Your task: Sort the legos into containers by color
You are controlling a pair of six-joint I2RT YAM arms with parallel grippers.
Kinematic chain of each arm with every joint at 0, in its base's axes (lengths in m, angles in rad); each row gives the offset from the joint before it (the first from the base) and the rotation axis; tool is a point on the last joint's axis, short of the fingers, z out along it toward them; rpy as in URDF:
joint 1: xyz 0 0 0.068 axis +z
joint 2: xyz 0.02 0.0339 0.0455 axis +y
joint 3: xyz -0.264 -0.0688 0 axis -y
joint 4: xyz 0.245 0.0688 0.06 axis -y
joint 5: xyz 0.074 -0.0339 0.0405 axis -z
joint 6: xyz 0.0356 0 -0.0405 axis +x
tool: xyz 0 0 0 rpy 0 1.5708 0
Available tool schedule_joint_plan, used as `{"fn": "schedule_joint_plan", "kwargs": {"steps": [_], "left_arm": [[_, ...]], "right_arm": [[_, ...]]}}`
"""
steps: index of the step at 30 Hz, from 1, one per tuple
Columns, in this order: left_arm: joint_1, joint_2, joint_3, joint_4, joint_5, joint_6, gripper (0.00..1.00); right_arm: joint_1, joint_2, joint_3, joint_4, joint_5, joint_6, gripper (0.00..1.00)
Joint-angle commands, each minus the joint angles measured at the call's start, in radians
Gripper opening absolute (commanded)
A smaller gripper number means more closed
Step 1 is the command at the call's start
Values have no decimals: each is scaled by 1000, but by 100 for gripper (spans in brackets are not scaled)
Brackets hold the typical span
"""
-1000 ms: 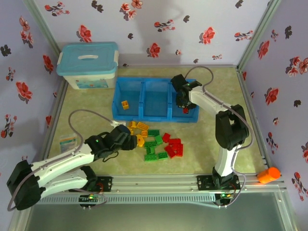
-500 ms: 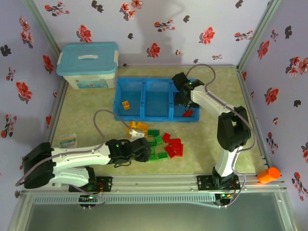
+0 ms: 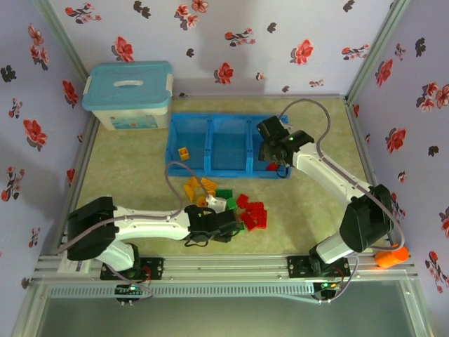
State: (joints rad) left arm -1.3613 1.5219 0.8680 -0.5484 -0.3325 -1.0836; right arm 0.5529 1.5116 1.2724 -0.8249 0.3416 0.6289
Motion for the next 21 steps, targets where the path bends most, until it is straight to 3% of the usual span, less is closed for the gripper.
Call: {"fn": "schedule_joint_plan", "kwargs": {"steps": [1,21], "left_arm": [[-4,25,34,-35,-9,-32,77],[-1,98,65,-2,24,-24,76]], "right_arm": [[8,-47,-34,28,31,31,76],[8,-86,-105,63,30,51,76]]}}
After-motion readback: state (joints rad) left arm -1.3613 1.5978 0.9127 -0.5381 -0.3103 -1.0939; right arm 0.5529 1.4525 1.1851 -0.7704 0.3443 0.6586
